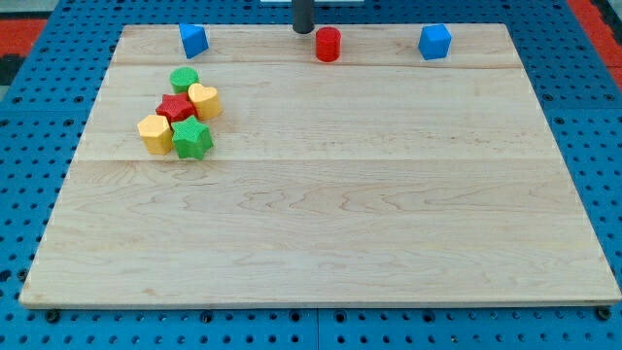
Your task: Move the yellow heart to the top center of the board
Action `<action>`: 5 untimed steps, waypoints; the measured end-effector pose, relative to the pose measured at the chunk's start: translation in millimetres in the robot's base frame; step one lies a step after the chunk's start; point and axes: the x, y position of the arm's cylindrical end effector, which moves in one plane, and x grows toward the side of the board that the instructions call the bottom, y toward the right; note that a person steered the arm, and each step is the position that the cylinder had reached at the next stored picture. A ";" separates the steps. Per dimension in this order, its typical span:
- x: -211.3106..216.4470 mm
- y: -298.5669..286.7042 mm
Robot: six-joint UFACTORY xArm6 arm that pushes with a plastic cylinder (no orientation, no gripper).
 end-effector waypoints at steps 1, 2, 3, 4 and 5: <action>10.4 54.9; 62.7 11.8; 94.9 -84.2; 114.5 -107.1; 135.0 -152.2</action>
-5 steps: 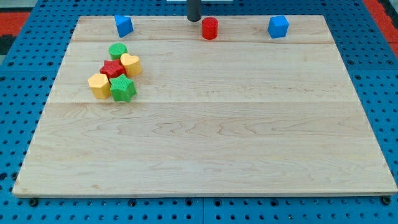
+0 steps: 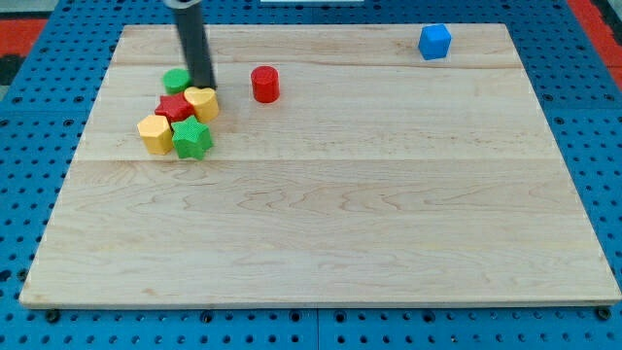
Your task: Move the yellow heart to the top center of the board
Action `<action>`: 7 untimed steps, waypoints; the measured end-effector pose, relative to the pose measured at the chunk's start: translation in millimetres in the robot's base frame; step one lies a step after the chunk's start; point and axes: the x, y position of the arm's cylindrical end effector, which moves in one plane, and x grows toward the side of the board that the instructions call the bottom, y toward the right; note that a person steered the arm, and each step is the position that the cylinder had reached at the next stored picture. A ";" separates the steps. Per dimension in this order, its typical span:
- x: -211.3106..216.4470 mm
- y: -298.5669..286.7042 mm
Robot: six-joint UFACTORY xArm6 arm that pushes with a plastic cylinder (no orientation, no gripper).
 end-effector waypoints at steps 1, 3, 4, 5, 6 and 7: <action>19.5 -10.7; 36.0 114.1; 57.1 98.6; 87.3 87.1; 81.3 142.0; 21.5 148.0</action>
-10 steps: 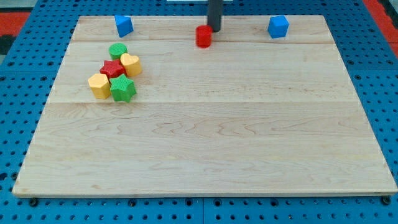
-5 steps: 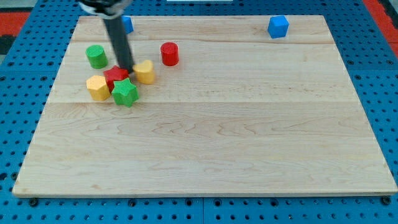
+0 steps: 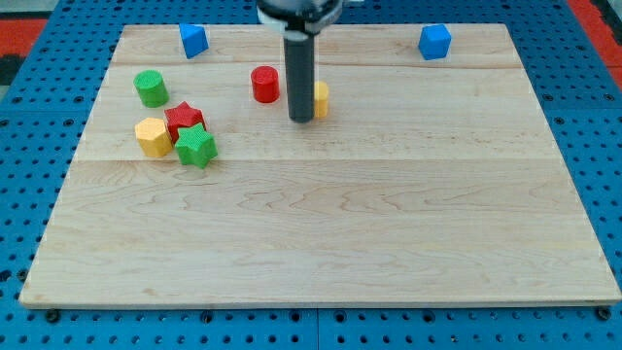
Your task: Move the yellow heart to the top center of the board
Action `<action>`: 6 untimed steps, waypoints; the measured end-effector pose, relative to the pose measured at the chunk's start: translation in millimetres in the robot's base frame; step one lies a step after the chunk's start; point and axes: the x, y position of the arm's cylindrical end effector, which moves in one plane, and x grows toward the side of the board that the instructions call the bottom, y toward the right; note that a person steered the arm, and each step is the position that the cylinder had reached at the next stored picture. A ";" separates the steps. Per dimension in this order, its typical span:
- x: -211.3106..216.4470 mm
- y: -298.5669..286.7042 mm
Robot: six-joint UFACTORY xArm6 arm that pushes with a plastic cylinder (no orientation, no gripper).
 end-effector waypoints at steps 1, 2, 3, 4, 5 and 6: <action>-4.0 38.0; 1.6 68.2; -55.7 62.2; -79.5 50.5; -16.4 89.5; -18.1 32.0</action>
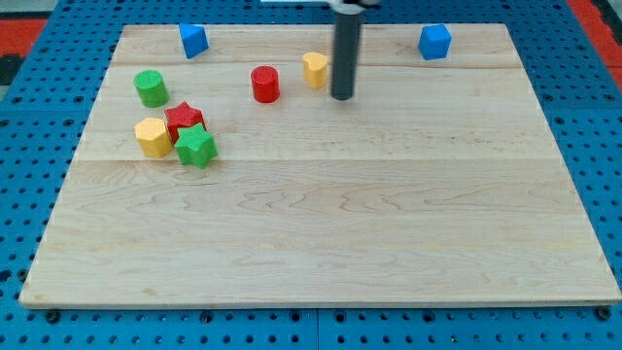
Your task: Move the yellow heart to the top center of the board
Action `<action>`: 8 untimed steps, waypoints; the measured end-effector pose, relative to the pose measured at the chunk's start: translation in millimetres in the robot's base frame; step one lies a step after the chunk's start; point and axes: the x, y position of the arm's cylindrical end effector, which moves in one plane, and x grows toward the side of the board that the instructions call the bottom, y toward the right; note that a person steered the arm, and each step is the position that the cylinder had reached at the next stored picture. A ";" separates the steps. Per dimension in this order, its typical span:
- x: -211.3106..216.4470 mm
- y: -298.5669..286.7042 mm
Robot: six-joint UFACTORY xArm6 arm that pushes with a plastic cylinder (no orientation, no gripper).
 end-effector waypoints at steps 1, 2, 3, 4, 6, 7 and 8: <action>-21.6 -20.1; -55.9 -26.1; -86.2 -26.1; -71.7 -20.0; -96.3 10.5; -96.3 11.0; -96.1 11.2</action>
